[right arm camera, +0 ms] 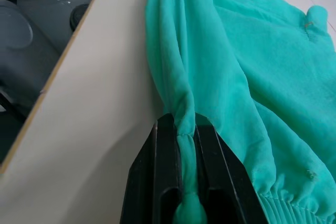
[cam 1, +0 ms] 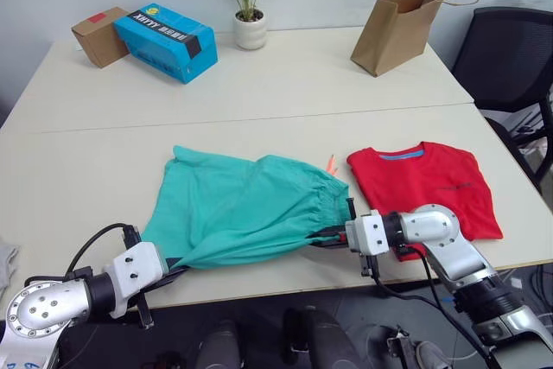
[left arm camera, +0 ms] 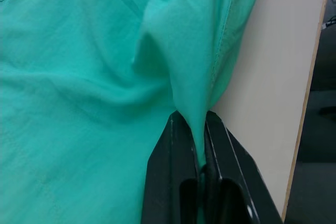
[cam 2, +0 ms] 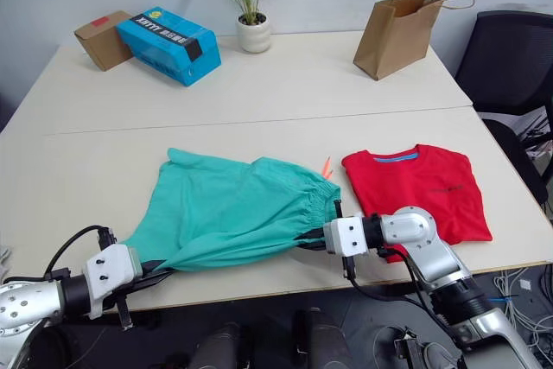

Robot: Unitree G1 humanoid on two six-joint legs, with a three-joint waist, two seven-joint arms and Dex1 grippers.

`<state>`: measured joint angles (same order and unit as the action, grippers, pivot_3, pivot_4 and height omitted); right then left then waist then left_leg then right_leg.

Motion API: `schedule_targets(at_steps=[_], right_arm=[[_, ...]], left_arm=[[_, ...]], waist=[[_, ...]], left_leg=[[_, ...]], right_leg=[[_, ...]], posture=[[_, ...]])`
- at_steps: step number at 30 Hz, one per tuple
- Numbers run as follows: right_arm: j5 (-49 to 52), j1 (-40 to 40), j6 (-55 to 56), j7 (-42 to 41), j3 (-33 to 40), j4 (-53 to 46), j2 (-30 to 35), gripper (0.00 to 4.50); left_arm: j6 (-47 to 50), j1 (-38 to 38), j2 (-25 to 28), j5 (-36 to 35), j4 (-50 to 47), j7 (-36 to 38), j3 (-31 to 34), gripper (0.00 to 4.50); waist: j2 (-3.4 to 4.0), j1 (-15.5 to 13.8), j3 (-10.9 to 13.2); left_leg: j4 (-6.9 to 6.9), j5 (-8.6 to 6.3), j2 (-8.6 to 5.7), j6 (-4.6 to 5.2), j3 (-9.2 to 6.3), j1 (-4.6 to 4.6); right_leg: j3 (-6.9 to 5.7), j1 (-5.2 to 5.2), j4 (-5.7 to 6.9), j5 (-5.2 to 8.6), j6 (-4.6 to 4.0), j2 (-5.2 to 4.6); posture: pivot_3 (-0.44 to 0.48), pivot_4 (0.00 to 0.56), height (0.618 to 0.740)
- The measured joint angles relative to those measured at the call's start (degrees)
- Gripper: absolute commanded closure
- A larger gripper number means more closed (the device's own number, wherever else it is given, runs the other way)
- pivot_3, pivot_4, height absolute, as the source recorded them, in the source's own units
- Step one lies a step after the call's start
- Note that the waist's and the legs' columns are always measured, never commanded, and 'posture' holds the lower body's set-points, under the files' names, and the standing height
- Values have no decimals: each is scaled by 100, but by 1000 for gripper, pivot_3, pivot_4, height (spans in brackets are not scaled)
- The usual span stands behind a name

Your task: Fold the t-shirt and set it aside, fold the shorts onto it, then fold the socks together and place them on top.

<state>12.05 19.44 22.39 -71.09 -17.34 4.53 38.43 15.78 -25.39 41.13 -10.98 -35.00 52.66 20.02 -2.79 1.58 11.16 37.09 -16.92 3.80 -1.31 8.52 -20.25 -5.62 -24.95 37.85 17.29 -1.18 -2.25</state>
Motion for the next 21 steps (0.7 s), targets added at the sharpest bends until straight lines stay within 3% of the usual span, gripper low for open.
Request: schedule_targets(at_steps=[3,5,6,11,16,17,20,21], right_arm=[[91,-60,103,-73,24,79,40,4500],[306,-156,-53,-116,88,12,41,3924],[520,-269,-297,-168,185,-79,65,3649],[768,-521,-647,-322,548,-179,395,1955],[1396,-1011,-1513,-486,1049,-674,892,237],[1619,-1097,-1852,-493,1208,-820,1050,42],[2434,-1167,-2917,-262,1644,-1437,1203,42],[2815,-1164,-3355,-97,1757,-1710,1201,240]], left_arm=[[3,-64,2,-138,-51,4,0,4477],[10,-159,-20,-274,-41,5,0,4500],[70,-193,-100,-406,-17,1,50,3987],[214,-401,-138,-696,232,91,399,2559],[386,-745,215,-1510,287,863,1063,987],[498,-783,323,-1732,330,1037,1280,981],[1253,-749,741,-2694,349,1344,1833,981],[1649,-670,938,-3189,319,1369,2022,981]], waist=[[1,19,0],[0,9,1],[2,-1,1],[3,-5,2],[8,-12,6],[9,-13,6],[7,-5,7],[8,-2,8]], left_leg=[[-1,-5,2,-3,0,0],[0,-6,3,-5,-2,1],[0,-6,3,-5,-4,0],[3,-14,6,-11,-14,-2],[2,-22,6,-7,-18,-8],[2,-20,6,-2,-19,-7],[5,-27,7,-13,-26,-8],[4,-31,7,-20,-30,-8]], right_leg=[[-1,-1,-1,0,1,3],[-3,-1,-2,0,1,4],[-4,0,-4,0,1,3],[-17,19,-38,1,2,7],[-18,18,-47,4,7,8],[-19,20,-50,4,7,8],[-20,21,-53,5,8,10],[-19,22,-54,5,9,12]], posture=[[0,150,740],[0,150,740],[0,150,740],[0,150,740],[0,150,740],[0,150,740],[0,150,740],[0,150,740]])
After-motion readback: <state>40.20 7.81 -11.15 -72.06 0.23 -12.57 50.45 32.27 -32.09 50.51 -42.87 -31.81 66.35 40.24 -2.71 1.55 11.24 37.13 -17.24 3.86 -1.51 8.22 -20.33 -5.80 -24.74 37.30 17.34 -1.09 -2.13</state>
